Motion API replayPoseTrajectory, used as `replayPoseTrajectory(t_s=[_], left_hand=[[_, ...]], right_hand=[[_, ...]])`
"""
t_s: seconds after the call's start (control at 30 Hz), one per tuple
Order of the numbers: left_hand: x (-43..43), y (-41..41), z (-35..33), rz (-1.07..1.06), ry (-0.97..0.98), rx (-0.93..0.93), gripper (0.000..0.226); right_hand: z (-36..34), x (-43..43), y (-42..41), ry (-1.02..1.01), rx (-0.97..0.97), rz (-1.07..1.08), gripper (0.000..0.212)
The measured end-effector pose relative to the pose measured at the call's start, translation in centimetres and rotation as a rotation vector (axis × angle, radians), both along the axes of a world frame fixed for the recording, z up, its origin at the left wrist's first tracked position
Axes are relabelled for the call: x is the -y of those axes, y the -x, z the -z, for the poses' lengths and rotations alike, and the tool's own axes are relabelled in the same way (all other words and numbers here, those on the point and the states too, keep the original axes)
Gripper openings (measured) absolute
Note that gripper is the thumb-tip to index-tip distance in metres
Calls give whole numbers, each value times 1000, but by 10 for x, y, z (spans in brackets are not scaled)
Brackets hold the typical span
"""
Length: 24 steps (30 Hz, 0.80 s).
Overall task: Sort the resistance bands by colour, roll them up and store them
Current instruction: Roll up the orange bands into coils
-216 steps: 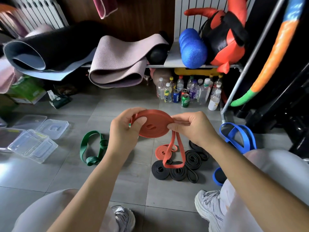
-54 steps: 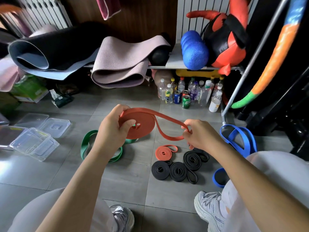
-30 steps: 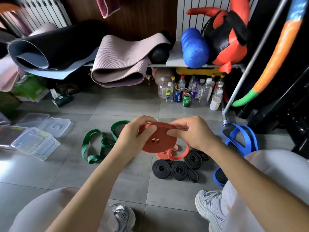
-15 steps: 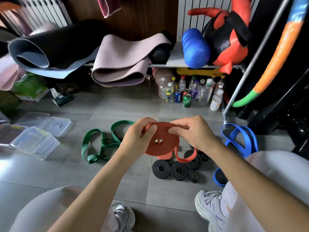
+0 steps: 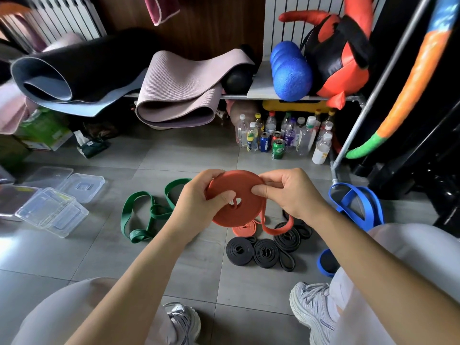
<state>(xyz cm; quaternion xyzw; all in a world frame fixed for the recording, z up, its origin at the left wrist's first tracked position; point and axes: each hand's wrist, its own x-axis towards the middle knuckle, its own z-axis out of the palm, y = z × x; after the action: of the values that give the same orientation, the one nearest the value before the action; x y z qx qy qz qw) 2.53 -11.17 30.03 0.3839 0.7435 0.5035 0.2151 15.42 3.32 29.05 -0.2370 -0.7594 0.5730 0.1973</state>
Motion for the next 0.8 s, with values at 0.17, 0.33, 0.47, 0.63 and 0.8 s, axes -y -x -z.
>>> replayPoseTrajectory(t_s=[0.17, 0.33, 0.47, 0.63, 0.8], left_hand=[[-1, -1, -2, -52, 9, -32, 30], [-2, 2, -4, -138, -68, 95, 30], [-1, 5, -6, -182, -111, 138, 31], [-1, 3, -9, -173, -142, 153, 30], [0, 2, -10, -141, -161, 171, 28]], right_hand=[[-1, 0, 3, 73, -4, 14, 24], [0, -3, 3, 88, 30, 4, 25], [2, -5, 4, -33, 80, 18, 23], [2, -7, 3, -62, 134, 49, 26], [0, -6, 2, 46, 171, 26, 22]])
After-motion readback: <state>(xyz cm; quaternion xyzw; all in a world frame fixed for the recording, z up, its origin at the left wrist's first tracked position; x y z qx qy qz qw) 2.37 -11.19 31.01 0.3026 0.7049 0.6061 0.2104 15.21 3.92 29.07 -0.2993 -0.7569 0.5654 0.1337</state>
